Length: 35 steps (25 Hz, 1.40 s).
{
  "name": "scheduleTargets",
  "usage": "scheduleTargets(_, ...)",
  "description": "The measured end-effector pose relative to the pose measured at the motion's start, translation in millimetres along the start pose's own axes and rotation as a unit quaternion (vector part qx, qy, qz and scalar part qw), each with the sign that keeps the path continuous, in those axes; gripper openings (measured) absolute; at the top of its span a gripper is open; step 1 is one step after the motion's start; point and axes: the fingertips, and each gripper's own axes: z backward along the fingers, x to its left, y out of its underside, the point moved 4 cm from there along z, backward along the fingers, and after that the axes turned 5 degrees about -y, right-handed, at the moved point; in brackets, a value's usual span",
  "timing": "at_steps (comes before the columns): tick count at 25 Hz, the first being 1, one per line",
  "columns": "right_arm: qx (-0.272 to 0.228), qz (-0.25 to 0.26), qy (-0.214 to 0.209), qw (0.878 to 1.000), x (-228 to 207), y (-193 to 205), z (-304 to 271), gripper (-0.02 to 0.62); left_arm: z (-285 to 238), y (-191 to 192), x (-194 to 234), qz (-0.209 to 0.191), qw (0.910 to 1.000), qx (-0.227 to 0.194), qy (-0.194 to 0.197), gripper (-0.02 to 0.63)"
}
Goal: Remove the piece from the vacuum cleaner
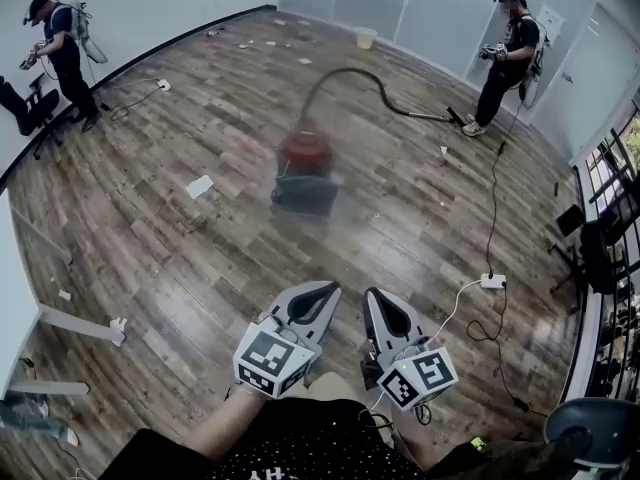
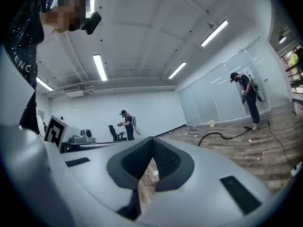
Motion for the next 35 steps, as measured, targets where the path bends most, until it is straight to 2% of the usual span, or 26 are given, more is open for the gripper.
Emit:
scheduleTargets(9,0.014,-0.011,-0.004,1.000,-59.9,-7.4,-48.0,0.011,-57.3,1.3,40.7,0.013,0.9996,0.018,-0.018,0.009)
scheduleTargets(23,0.032,0.010,-0.058,0.998,-186.2,-47.4,-165.9,0.011,-199.3,-25.1,131.5,0.018,0.9971,0.000,-0.074,0.009)
scheduleTargets(35,0.053,-0.009,-0.097,0.994,-235.1,-38.8,-226.2,0.011,-245.1,-16.5,179.5,0.030,0.9928,0.010,-0.116,0.009)
